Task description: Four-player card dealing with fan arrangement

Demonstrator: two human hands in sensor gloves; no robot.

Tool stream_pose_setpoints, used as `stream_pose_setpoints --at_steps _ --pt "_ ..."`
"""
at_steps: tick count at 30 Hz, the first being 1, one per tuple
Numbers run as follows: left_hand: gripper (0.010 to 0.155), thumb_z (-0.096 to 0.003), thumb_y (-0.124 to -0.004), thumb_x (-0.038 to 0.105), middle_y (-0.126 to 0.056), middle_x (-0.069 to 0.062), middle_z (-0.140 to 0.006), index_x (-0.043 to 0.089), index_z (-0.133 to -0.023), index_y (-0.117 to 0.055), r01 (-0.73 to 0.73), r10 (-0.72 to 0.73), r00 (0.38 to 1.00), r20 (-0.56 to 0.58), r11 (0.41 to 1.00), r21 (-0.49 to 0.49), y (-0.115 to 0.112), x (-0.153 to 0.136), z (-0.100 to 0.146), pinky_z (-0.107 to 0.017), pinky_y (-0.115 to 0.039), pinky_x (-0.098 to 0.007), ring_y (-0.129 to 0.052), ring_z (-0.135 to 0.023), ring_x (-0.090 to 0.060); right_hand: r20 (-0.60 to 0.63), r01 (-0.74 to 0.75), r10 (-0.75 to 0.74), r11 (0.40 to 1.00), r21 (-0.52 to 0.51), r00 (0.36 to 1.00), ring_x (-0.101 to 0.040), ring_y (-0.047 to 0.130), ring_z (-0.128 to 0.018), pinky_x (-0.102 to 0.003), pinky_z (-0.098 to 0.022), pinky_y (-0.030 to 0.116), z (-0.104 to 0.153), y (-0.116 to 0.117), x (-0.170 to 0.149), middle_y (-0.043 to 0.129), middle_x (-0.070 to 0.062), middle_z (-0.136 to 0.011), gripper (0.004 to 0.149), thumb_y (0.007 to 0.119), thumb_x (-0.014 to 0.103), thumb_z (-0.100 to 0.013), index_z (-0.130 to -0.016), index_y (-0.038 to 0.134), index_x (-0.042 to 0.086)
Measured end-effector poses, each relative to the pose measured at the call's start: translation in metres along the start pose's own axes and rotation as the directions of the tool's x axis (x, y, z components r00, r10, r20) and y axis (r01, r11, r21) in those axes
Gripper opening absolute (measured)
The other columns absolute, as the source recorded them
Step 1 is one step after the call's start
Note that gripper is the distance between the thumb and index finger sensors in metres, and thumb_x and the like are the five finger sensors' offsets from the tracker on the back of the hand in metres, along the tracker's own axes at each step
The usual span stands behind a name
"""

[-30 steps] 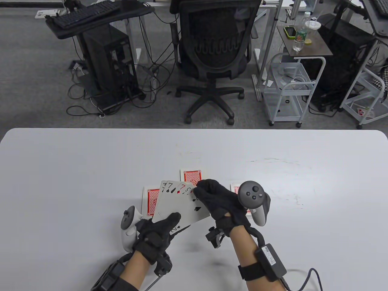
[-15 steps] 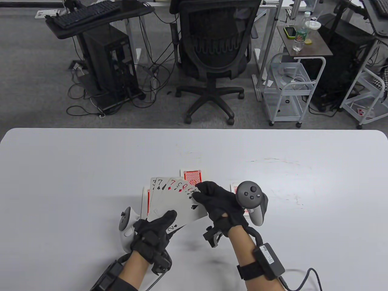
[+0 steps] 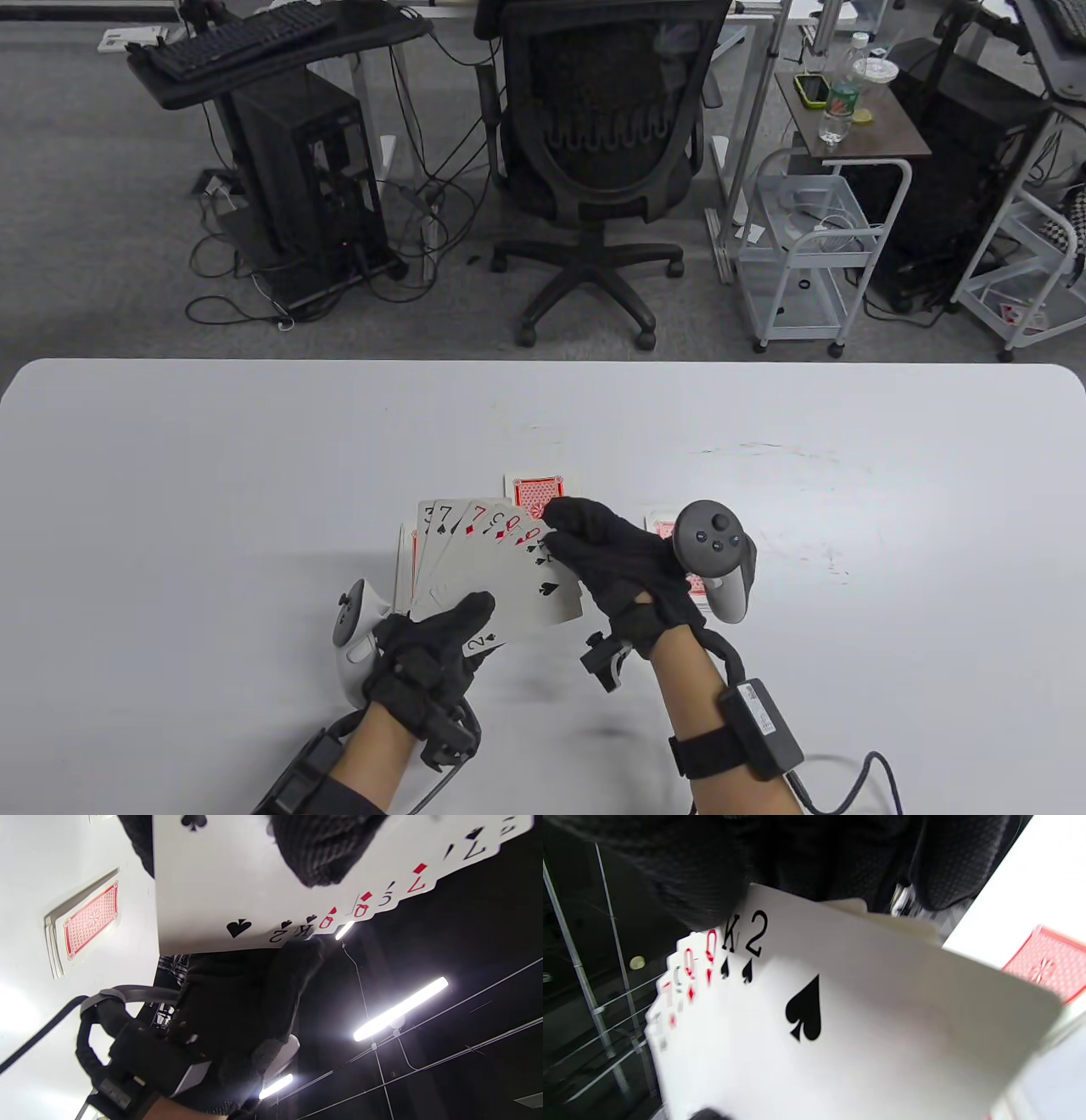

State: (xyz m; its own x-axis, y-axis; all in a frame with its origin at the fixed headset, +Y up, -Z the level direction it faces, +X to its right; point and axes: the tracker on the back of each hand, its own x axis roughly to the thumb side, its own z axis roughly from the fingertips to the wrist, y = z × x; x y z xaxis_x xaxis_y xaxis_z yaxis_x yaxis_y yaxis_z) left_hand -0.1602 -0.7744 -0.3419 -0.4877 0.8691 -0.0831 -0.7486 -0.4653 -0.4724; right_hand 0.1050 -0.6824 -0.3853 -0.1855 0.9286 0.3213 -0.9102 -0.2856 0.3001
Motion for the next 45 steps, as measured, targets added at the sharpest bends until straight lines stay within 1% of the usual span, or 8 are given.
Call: stream_pose_setpoints --at_steps 4,12,16,19,30,34,39,45 --pt "0.056 -0.0533 -0.080 0.027 -0.074 0.015 -0.106 0.049 -0.101 -0.059 0.011 -0.015 0.998 -0.056 0.997 -0.071 -0.004 -0.003 -0.003 -0.065 -0.078 -0.049 -0.084 -0.095 -0.030 0.049 0.111 -0.121 0.978 0.177 0.991 -0.048 0.069 -0.099 -0.070 -0.062 0.057 -0.004 0.006 -0.005 0.056 -0.019 -0.110 0.072 0.081 0.045 -0.055 -0.113 0.049 0.017" --pt "0.061 -0.0544 -0.078 0.027 -0.074 0.003 -0.106 0.033 -0.107 -0.048 -0.010 0.012 0.991 -0.136 1.000 0.015 0.001 -0.011 0.000 -0.064 -0.079 -0.048 -0.085 -0.094 -0.032 0.084 0.070 -0.102 0.944 0.324 0.991 -0.043 0.056 -0.106 -0.065 -0.068 0.049 -0.007 0.024 -0.001 0.052 -0.011 -0.112 0.067 0.082 0.018 -0.054 -0.111 0.048 0.029" --pt "0.069 -0.0539 -0.079 0.028 -0.061 -0.005 -0.110 0.028 -0.110 -0.038 -0.008 0.024 0.984 -0.178 0.996 0.090 0.004 -0.017 0.002 -0.064 -0.080 -0.048 -0.085 -0.093 -0.035 0.078 0.055 -0.083 0.948 0.312 0.993 -0.039 0.073 -0.098 -0.054 -0.065 0.062 -0.008 0.030 -0.004 0.062 -0.010 -0.106 0.070 0.083 0.010 -0.052 -0.109 0.048 0.033" --pt "0.065 -0.0542 -0.079 0.028 -0.057 -0.002 -0.113 0.037 -0.108 -0.044 0.002 0.016 0.982 -0.187 0.996 0.093 0.003 -0.018 0.003 -0.064 -0.079 -0.049 -0.084 -0.094 -0.036 0.028 0.109 -0.118 0.969 0.224 0.993 -0.037 0.090 -0.084 -0.050 -0.054 0.078 -0.009 0.029 -0.012 0.072 -0.011 -0.099 0.068 0.085 0.009 -0.051 -0.107 0.053 0.029" --pt "0.072 -0.0522 -0.084 0.036 -0.066 -0.002 -0.108 0.026 -0.109 -0.043 0.196 -0.141 0.945 -0.294 0.966 0.169 0.013 -0.010 0.006 -0.065 -0.077 -0.046 -0.086 -0.093 -0.032 -0.166 0.215 -0.182 0.953 0.213 0.969 -0.040 0.100 -0.071 -0.048 -0.042 0.087 -0.018 0.008 -0.032 0.077 -0.015 -0.092 0.066 0.086 0.008 -0.050 -0.107 0.055 0.016" --pt "0.073 -0.0520 -0.085 0.036 -0.061 0.000 -0.111 0.028 -0.109 -0.041 0.523 -0.440 0.834 -0.333 0.823 0.222 0.019 0.018 0.010 -0.068 -0.072 -0.046 -0.078 -0.097 -0.033 -0.218 0.175 -0.121 0.953 0.247 0.968 -0.040 0.101 -0.070 -0.047 -0.042 0.087 -0.019 -0.008 -0.041 0.077 -0.015 -0.092 0.065 0.086 0.008 -0.050 -0.107 0.056 0.015" --pt "0.067 -0.0508 -0.086 0.034 -0.063 0.007 -0.111 0.034 -0.107 -0.049 0.868 -0.823 0.496 -0.277 0.474 0.147 -0.003 0.050 0.015 -0.070 -0.070 -0.044 -0.074 -0.100 -0.029 -0.308 0.067 0.047 0.934 0.350 0.950 -0.040 0.101 -0.070 -0.048 -0.042 0.086 -0.023 -0.013 -0.056 0.078 -0.015 -0.092 0.065 0.086 0.008 -0.049 -0.107 0.057 0.015" --pt "0.061 -0.0504 -0.086 0.032 -0.068 0.012 -0.109 0.039 -0.104 -0.057 0.973 -0.978 0.140 -0.157 0.165 -0.161 -0.046 0.023 0.002 -0.071 -0.069 -0.043 -0.072 -0.102 -0.024 -0.336 0.001 0.214 0.843 0.539 0.917 -0.041 0.099 -0.071 -0.050 -0.043 0.084 -0.042 0.010 -0.074 0.079 -0.015 -0.092 0.065 0.086 0.007 -0.049 -0.107 0.058 0.017"
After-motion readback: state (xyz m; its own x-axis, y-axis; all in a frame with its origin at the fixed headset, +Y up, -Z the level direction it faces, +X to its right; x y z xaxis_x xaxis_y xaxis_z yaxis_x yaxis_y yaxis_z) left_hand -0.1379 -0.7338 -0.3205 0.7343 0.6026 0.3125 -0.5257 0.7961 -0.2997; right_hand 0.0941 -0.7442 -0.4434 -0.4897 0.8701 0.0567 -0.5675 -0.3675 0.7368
